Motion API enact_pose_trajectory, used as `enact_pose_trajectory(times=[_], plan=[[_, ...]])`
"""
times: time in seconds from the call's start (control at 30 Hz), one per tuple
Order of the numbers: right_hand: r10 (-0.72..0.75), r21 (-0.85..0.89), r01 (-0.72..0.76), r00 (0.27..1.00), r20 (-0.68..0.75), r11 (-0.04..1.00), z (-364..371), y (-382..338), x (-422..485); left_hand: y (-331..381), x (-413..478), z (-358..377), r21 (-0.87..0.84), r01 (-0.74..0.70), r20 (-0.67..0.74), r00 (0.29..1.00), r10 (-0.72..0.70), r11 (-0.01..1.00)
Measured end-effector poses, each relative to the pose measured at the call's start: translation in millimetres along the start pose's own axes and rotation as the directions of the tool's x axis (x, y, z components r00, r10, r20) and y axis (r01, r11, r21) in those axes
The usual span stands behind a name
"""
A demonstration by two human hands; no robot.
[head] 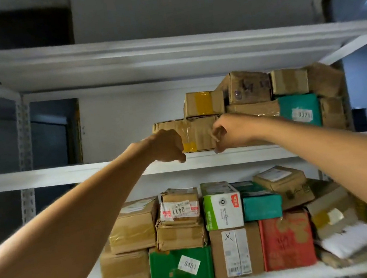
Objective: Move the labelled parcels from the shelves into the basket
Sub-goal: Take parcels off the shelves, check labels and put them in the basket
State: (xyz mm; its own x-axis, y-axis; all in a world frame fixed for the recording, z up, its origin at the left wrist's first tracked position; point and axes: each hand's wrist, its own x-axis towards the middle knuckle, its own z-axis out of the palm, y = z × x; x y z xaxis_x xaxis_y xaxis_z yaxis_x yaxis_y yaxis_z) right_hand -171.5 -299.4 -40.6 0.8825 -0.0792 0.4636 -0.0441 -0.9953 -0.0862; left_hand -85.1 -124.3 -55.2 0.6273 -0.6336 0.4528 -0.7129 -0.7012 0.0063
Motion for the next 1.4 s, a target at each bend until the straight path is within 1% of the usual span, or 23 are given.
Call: enact_pose_trajectory(times=[0.1,0.2,0.33,0.47,0.57,0.67,0.77,0.83,0.9,1.03,1.17,1.23,1.3,1.4], plan=[[0.004,0.008,-0.004,0.998,-0.056,1.000,-12,12,14,12,17,-15,0.013,0.006,-0.039,0.999,-0.005,1.000],[0.019,-0.035,-0.022,0.996,-0.086,0.999,-18,20,24,14,34,-26,0.052,0.028,-0.065,0.998,-0.025,0.998],[0.038,-0.043,-0.044,0.990,-0.133,0.998,-25,31,40,4,63,-34,0.084,0.013,-0.112,0.994,-0.003,0.996],[0.068,-0.122,-0.087,0.986,-0.149,0.989,-46,38,52,-11,84,-42,0.109,0.010,-0.121,0.993,0.004,0.994],[0.074,-0.097,-0.096,0.975,-0.207,0.991,-60,40,57,-22,95,-45,0.111,0.018,-0.171,0.985,0.002,0.994],[0.055,-0.117,-0.087,0.966,-0.251,0.989,-61,43,63,-32,102,-43,0.103,0.043,-0.227,0.974,-0.018,0.994],[0.029,-0.097,-0.056,0.964,-0.263,0.994,-58,49,70,-40,112,-39,0.032,0.054,-0.276,0.960,-0.043,0.998],[0.028,-0.073,-0.050,0.961,-0.275,0.996,-55,54,76,-39,119,-36,0.016,0.051,-0.291,0.956,-0.044,0.999],[0.042,-0.028,-0.051,0.966,-0.255,0.998,-52,57,81,-34,125,-32,-0.025,0.039,-0.305,0.951,-0.044,0.999],[0.055,0.032,-0.048,0.967,-0.248,0.998,-46,62,92,-14,134,-23,-0.155,-0.060,-0.334,0.943,0.005,0.986],[0.104,0.181,-0.058,0.961,-0.257,0.982,-39,62,96,-1,137,-8,-0.245,-0.112,-0.363,0.932,0.016,0.963],[0.163,0.285,-0.079,0.945,-0.285,0.955,-37,61,96,1,135,-4,-0.346,-0.164,-0.436,0.900,-0.003,0.924],[0.202,0.378,-0.075,0.930,-0.307,0.923,-33,61,99,1,130,0,-0.446,-0.227,-0.534,0.844,-0.053,0.866],[0.240,0.468,-0.056,0.908,-0.343,0.882,-24,57,101,1,123,7,-0.597,-0.292,-0.616,0.763,-0.195,0.747]])
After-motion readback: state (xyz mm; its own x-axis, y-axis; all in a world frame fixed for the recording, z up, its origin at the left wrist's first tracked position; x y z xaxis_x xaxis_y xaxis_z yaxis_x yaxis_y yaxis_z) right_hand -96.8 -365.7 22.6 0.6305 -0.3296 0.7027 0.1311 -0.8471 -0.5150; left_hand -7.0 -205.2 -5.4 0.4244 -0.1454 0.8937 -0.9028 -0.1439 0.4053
